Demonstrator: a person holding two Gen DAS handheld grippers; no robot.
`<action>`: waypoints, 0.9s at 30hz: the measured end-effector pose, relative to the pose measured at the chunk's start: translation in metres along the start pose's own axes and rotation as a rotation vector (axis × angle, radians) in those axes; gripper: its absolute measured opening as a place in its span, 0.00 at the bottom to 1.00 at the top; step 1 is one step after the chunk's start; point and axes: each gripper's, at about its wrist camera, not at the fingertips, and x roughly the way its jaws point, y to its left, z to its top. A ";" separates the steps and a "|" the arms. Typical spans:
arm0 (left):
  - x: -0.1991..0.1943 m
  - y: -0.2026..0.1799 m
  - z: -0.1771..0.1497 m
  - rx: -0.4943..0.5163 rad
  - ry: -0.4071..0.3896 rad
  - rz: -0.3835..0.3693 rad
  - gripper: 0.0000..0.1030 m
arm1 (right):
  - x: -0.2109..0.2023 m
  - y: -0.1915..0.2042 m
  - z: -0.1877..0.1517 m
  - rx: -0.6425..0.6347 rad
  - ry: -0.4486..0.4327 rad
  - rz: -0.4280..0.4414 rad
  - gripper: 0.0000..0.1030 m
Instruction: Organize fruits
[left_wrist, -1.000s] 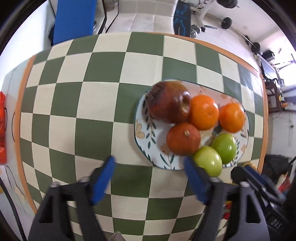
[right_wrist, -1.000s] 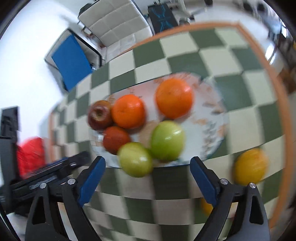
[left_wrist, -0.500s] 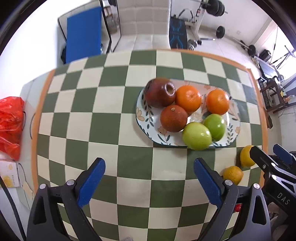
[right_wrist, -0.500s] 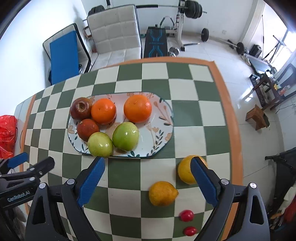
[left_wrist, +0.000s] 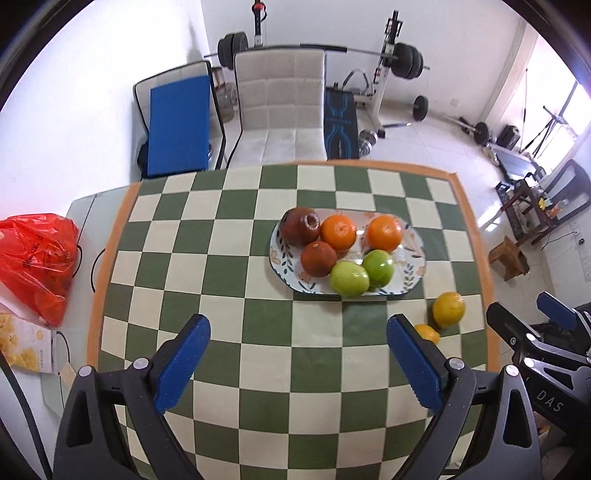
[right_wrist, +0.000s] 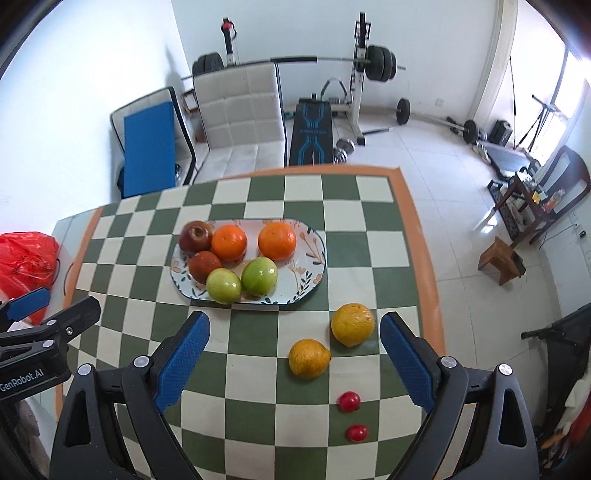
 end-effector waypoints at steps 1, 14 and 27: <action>-0.007 -0.001 -0.002 0.000 -0.007 -0.002 0.95 | -0.010 0.000 -0.002 -0.003 -0.011 0.001 0.93; -0.082 -0.013 -0.025 0.028 -0.117 -0.027 0.95 | -0.099 0.001 -0.027 0.001 -0.104 0.037 0.93; -0.074 -0.024 -0.026 0.040 -0.085 -0.013 1.00 | -0.091 -0.033 -0.026 0.117 -0.092 0.107 0.99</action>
